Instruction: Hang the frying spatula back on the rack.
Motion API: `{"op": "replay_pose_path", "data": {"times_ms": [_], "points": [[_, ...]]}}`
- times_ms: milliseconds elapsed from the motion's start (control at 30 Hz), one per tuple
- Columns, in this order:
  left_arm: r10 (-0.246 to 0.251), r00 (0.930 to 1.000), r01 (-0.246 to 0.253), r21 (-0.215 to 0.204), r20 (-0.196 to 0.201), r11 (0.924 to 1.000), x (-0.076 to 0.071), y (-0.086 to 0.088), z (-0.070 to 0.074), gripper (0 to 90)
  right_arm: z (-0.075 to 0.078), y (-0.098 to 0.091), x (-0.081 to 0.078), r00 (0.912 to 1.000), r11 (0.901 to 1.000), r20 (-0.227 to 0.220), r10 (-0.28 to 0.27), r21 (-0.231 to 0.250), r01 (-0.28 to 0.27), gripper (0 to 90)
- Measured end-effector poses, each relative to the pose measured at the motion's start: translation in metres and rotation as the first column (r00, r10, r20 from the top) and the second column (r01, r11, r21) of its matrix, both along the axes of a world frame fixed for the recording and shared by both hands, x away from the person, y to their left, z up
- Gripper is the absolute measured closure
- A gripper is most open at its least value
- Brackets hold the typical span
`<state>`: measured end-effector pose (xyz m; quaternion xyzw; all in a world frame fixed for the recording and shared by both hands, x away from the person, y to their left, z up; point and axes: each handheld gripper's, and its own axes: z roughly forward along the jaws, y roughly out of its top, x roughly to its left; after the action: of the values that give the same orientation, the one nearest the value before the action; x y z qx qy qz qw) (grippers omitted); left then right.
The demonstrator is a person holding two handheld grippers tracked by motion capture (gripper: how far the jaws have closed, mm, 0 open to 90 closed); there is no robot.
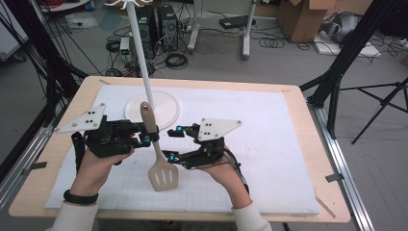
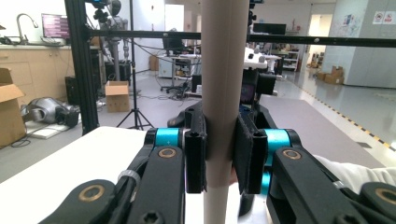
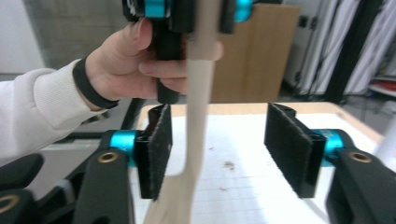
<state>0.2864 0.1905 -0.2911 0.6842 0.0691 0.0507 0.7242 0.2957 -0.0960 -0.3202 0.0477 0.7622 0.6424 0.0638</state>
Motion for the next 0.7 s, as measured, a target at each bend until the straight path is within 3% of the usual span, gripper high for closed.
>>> {"op": "replay_pose_path", "data": {"times_ms": [167, 267, 333, 400, 500, 533, 567, 600, 633, 667, 700], "points": [[0.018, 0.9998, -0.018, 0.009, 0.002, 0.9998, 0.003, 0.006, 0.001, 76.0, -0.003, -0.025, 0.003, 0.9958, 0.9958, -0.008, -0.091, 0.009, 0.091, 27.6], [0.024, 0.9997, -0.024, 0.019, 0.001, 0.9995, 0.006, 0.009, 0.002, 75.9, -0.007, -0.04, 0.003, 0.9863, 0.9863, -0.005, -0.165, -0.01, 0.165, 25.0], [0.028, 0.9996, -0.028, 0.027, 0.007, 0.9992, 0.009, 0.01, 0.003, 75.9, -0.013, -0.057, 0.001, 0.9748, 0.9742, -0.003, -0.223, -0.035, 0.223, 24.9], [0.04, 0.9991, -0.041, 0.028, 0.012, 0.9988, 0.011, 0.012, 0.004, 75.9, -0.015, -0.061, 0.0, 0.971, 0.9702, 0.002, -0.239, -0.04, 0.239, 25.0], [0.044, 0.9989, -0.045, 0.025, 0.012, 0.9987, 0.014, 0.014, 0.005, 75.9, -0.025, -0.079, -0.003, 0.9491, 0.9472, 0.001, -0.315, -0.063, 0.314, 25.0], [0.05, 0.9987, -0.05, 0.021, 0.009, 0.9985, 0.015, 0.014, 0.006, 75.9, -0.031, -0.09, -0.004, 0.9303, 0.927, -0.001, -0.367, -0.085, 0.365, 25.2], [0.051, 0.9986, -0.052, 0.023, 0.013, 0.9984, 0.016, 0.015, 0.006, 75.9, -0.031, -0.09, -0.004, 0.9303, 0.927, -0.001, -0.367, -0.085, 0.365, 25.2], [0.058, 0.9983, -0.059, 0.022, 0.008, 0.998, 0.018, 0.015, 0.006, 75.9, -0.034, -0.094, -0.005, 0.9239, 0.9203, -0.002, -0.383, -0.089, 0.381, 25.2], [0.062, 0.9981, -0.062, 0.022, 0.007, 0.9978, 0.018, 0.015, 0.006, 75.9, -0.038, -0.1, -0.006, 0.9141, 0.9105, -0.004, -0.406, -0.09, 0.404, 25.2], [0.063, 0.998, -0.063, 0.019, 0.005, 0.9978, 0.02, 0.016, 0.007, 75.9, -0.04, -0.104, -0.007, 0.9098, 0.9062, -0.012, -0.415, -0.095, 0.412, 25.2], [0.065, 0.9979, -0.065, 0.019, 0.004, 0.9977, 0.02, 0.016, 0.007, 75.9, -0.044, -0.111, -0.008, 0.8981, 0.8946, -0.011, -0.44, -0.093, 0.437, 25.1]]}}
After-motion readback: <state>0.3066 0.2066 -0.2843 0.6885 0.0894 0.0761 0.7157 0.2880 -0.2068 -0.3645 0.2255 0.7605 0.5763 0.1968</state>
